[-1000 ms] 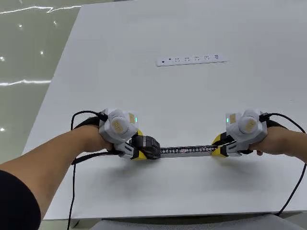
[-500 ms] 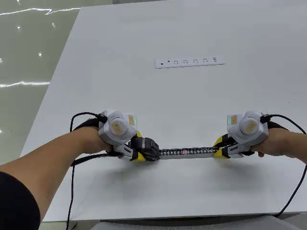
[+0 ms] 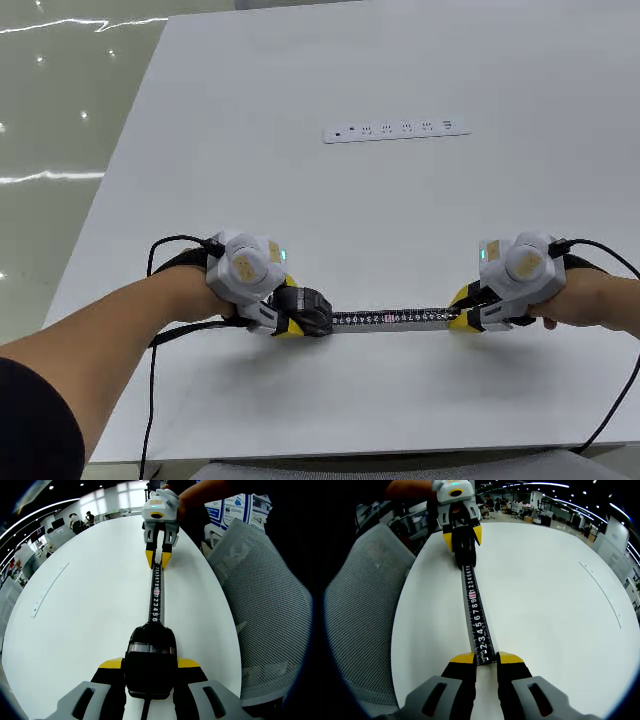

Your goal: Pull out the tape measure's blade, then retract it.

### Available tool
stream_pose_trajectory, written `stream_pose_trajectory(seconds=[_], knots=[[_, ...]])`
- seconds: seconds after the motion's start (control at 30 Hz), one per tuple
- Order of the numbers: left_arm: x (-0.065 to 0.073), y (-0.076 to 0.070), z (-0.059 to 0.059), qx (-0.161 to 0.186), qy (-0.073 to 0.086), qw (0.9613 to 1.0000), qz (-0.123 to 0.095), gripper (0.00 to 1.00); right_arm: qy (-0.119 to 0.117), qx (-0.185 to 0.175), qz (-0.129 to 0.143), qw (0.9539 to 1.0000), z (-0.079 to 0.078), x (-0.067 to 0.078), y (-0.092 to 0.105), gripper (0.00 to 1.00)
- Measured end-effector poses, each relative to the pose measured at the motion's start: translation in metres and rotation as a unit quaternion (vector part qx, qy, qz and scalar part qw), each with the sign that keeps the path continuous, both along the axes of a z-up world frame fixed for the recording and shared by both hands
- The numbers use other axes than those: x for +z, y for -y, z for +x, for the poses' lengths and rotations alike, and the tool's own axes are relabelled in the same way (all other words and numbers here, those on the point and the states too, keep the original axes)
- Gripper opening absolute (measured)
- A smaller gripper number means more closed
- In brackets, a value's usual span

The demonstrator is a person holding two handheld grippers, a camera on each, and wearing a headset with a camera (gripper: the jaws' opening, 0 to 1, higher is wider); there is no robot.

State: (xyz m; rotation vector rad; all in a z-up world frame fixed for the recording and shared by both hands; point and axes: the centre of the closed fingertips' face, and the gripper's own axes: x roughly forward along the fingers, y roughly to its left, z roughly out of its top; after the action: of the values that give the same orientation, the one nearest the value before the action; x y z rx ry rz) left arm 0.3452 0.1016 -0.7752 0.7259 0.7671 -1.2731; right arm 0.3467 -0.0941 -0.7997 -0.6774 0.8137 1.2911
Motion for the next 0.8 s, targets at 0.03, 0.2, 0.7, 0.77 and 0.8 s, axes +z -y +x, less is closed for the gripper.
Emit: stream_pose_trajectory(seconds=[0.03, 0.2, 0.7, 0.77, 0.8], knots=[[0.0, 0.0, 0.0, 0.0, 0.0, 1.0, -0.001, 0.33, 0.0, 0.0, 0.0, 1.0, 0.0, 0.0, 0.0, 0.11], [0.0, 0.0, 0.0, 0.0, 0.0, 1.0, -0.002, 0.33, -0.001, 0.001, 0.0, 1.0, 0.0, 0.0, 0.001, 0.11], [0.0, 0.0, 0.0, -0.001, 0.0, 1.0, -0.002, 0.33, -0.001, -0.001, -0.01, 0.9999, 0.001, -0.001, 0.012, 0.11], [0.0, 0.0, 0.0, -0.001, 0.0, 1.0, -0.001, 0.33, -0.001, -0.002, -0.011, 0.9999, 0.002, -0.001, 0.014, 0.11], [0.0, 0.0, 0.0, 0.0, 0.0, 1.0, -0.001, 0.33, -0.001, -0.002, -0.011, 0.9999, 0.002, -0.001, 0.015, 0.11]])
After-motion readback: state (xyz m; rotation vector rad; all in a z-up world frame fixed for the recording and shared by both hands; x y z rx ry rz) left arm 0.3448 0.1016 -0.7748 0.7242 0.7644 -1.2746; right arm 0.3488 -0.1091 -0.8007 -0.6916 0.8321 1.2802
